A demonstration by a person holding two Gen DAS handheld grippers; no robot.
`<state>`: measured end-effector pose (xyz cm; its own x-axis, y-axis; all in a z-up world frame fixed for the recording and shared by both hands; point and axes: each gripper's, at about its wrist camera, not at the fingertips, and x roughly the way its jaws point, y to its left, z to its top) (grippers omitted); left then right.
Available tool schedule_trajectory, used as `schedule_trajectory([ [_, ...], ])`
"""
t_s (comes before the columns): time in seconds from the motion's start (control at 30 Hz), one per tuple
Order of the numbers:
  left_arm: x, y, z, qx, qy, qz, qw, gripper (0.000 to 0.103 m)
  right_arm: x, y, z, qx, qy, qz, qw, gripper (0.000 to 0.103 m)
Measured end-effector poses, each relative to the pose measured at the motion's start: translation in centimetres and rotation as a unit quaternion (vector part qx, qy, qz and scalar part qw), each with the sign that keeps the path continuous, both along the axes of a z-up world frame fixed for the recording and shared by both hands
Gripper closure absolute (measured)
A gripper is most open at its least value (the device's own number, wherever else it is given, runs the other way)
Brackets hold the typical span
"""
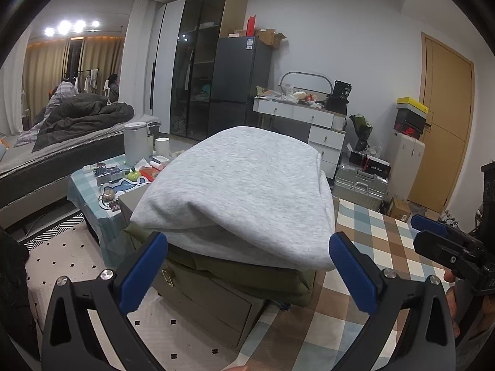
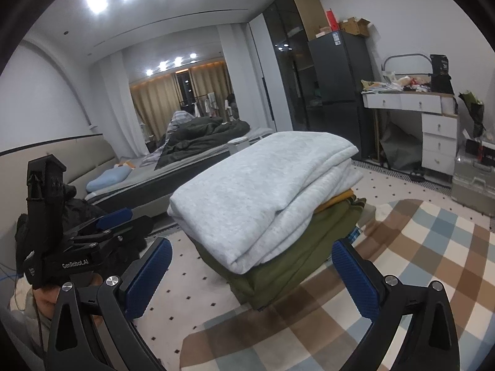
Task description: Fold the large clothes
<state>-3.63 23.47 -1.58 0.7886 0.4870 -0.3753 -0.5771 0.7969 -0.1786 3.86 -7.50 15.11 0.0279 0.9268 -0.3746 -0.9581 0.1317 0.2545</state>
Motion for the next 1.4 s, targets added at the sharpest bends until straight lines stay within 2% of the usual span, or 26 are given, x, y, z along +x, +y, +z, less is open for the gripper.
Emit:
schedule_trajectory([
  [0.53,-0.3,-0.3,0.1,0.005,-0.002,0.004,1.0000,0.001,-1.4,-0.7,0.2,0.002,-0.030,0.003,1.000,0.000],
  [1.4,-0.5,-1.4,0.6,0.019,-0.003,0.002,0.9998,0.001,-1.0,-1.5,0.3,0.008,-0.027,0.000,1.000,0.000],
])
